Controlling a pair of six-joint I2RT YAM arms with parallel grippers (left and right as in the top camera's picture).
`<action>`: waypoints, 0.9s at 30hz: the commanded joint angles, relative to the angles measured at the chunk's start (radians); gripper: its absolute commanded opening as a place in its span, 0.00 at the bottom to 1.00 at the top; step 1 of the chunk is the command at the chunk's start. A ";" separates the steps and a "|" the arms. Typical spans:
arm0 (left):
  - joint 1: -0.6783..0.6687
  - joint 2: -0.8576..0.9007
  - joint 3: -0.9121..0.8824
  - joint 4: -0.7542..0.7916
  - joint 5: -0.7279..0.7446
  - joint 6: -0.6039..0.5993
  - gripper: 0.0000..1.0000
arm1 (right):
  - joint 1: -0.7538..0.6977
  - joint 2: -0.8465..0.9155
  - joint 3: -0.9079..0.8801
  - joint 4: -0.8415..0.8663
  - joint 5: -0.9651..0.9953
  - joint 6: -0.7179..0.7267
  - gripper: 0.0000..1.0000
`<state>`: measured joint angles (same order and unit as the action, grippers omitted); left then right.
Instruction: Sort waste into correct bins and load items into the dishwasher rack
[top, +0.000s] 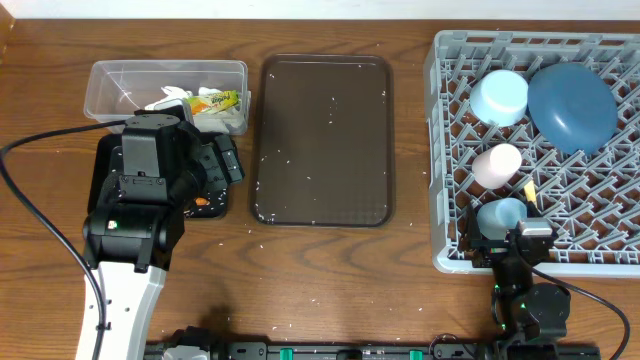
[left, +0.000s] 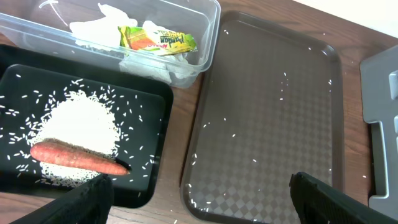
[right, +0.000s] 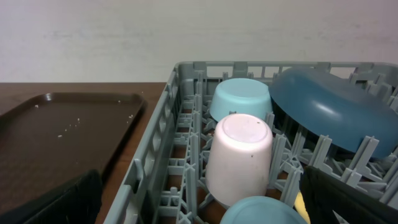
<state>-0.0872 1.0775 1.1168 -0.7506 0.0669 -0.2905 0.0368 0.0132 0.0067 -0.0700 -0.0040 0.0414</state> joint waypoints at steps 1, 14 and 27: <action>-0.002 0.001 0.003 0.003 -0.018 0.009 0.93 | 0.006 -0.003 -0.001 -0.004 -0.004 0.010 0.99; -0.002 -0.243 -0.245 0.192 -0.048 0.112 0.93 | 0.006 -0.003 -0.001 -0.004 -0.004 0.010 0.99; -0.001 -0.871 -0.986 0.808 0.021 0.298 0.93 | 0.006 -0.003 -0.001 -0.004 -0.004 0.010 0.99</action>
<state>-0.0872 0.2962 0.1963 0.0410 0.0799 -0.0280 0.0368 0.0128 0.0067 -0.0696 -0.0044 0.0418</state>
